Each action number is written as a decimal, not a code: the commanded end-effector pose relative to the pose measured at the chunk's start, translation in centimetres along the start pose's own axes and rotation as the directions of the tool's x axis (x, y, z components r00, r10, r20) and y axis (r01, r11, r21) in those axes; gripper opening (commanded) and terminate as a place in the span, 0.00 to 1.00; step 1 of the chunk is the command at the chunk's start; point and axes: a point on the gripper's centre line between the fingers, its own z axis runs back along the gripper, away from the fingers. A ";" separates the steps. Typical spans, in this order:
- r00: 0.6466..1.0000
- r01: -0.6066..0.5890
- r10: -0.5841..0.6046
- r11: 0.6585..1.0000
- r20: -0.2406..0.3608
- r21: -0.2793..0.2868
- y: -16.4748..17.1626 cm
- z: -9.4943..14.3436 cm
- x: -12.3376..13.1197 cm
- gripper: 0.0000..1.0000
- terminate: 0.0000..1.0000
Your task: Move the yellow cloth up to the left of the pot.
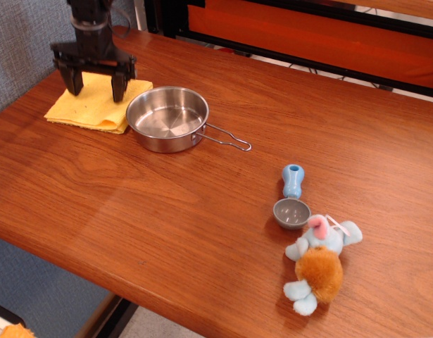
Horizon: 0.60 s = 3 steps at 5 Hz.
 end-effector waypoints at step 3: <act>0.990 -0.060 0.055 0.998 0.126 0.035 0.2 11.4 -0.4 1.00 0.00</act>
